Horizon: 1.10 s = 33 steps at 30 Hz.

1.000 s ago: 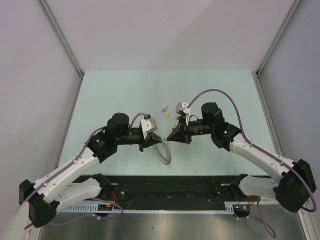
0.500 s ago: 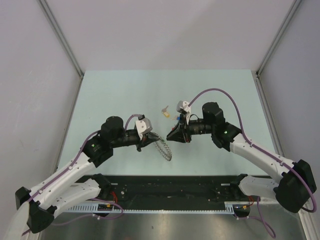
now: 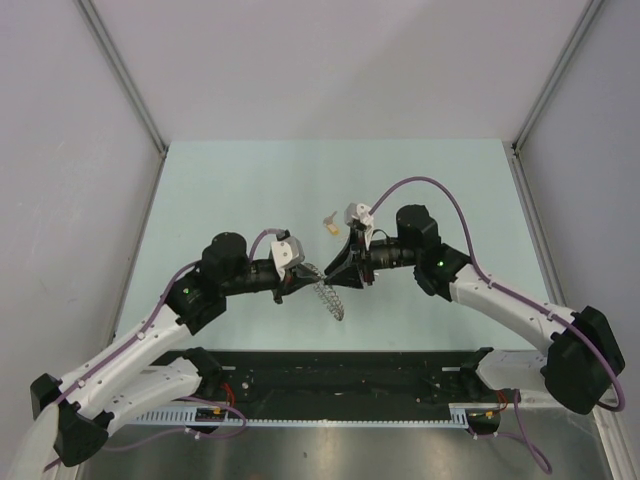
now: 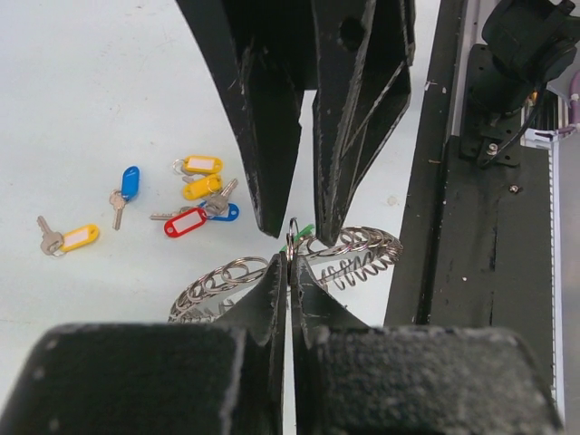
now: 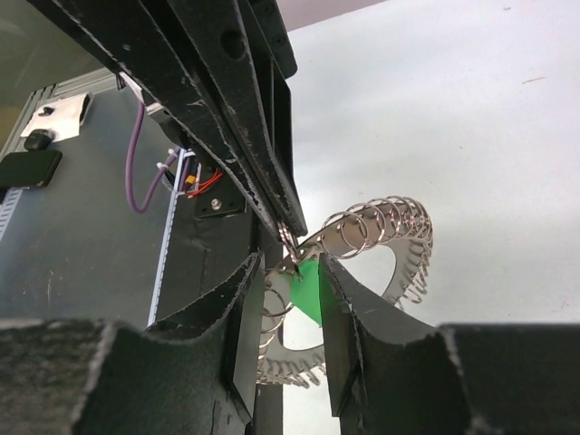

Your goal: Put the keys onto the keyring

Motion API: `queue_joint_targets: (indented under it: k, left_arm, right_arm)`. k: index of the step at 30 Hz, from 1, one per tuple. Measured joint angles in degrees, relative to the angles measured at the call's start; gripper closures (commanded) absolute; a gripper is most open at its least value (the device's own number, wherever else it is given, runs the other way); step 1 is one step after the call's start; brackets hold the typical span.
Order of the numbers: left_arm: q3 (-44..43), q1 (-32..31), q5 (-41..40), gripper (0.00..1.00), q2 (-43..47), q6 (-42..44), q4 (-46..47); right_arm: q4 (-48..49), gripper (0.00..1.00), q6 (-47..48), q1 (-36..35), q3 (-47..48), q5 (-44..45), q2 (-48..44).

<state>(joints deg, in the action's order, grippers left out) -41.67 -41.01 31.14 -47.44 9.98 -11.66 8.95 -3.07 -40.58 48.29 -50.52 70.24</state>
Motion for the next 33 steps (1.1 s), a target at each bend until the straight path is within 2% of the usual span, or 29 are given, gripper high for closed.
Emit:
queue_joint_targets:
  k: [1, 2, 4, 5, 7, 20, 21, 23, 24, 26, 27, 30, 32, 33]
  left_arm:
    - [0.0, 0.0, 0.2, 1.0, 0.0, 0.0, 0.0]
    - [0.0, 0.0, 0.4, 1.0, 0.0, 0.0, 0.0]
    - [0.0, 0.0, 0.6, 0.99, 0.0, 0.0, 0.0]
    - [0.0, 0.0, 0.6, 1.0, 0.0, 0.0, 0.0]
    - [0.2, 0.0, 0.5, 1.0, 0.1, 0.0, 0.1]
    - [1.3, 0.0, -1.9, 0.98, 2.3, -0.3, 0.5]
    - [1.5, -0.1, -2.1, 0.85, 2.4, -0.5, 0.7]
    - [1.6, -0.1, -2.4, 0.7, 2.5, -0.9, 0.9]
    - [1.6, 0.0, -2.8, 0.57, 2.7, -0.8, 0.9]
    - [1.6, 0.2, -3.8, 0.46, 3.4, -0.9, 0.9]
    - [1.6, 0.3, -4.4, 0.36, 4.0, -1.4, 0.9]
    - [1.6, 0.3, -6.8, 0.21, 5.6, -1.6, 0.7]
    - [1.6, 0.3, -9.2, 0.16, 7.3, -2.1, 0.4]
    - [1.6, 0.3, -10.7, 0.06, 8.2, -2.4, 0.2]
  right_arm:
    - [0.3, 0.67, 0.0, -0.1, -0.1, 0.0, 0.4]
    - [0.4, 0.75, 0.0, -0.1, -0.1, -0.1, 0.7]
    - [0.8, 0.82, 0.0, -0.1, -0.2, -0.2, 1.0]
    - [0.9, 0.92, -0.1, -0.1, -0.2, -0.4, 1.0]
    - [1.2, 1.0, -0.2, -0.1, -0.2, -0.7, 1.0]
    - [-1.0, 1.0, 1.6, 0.6, -0.2, -1.0, 0.5]
    - [-1.1, 1.0, 1.6, 0.6, -0.2, -0.9, 0.3]
    - [-1.2, 1.0, 1.6, 0.6, -0.2, -1.0, 0.2]
    - [-1.7, 1.0, 1.6, 0.7, -0.2, -0.9, 0.0]
    - [-2.2, 1.0, 1.4, 1.1, -0.4, -0.7, -0.1]
    - [-2.4, 1.0, 1.1, 1.4, -0.5, -0.5, -0.1]
    - [-2.7, 1.0, -0.2, 2.1, -0.6, 0.5, -0.4]
    - [-2.9, 1.0, -1.2, 3.0, -0.6, 1.5, -0.9]
    - [-3.2, 1.0, -1.5, 3.7, -0.6, 1.9, -1.2]
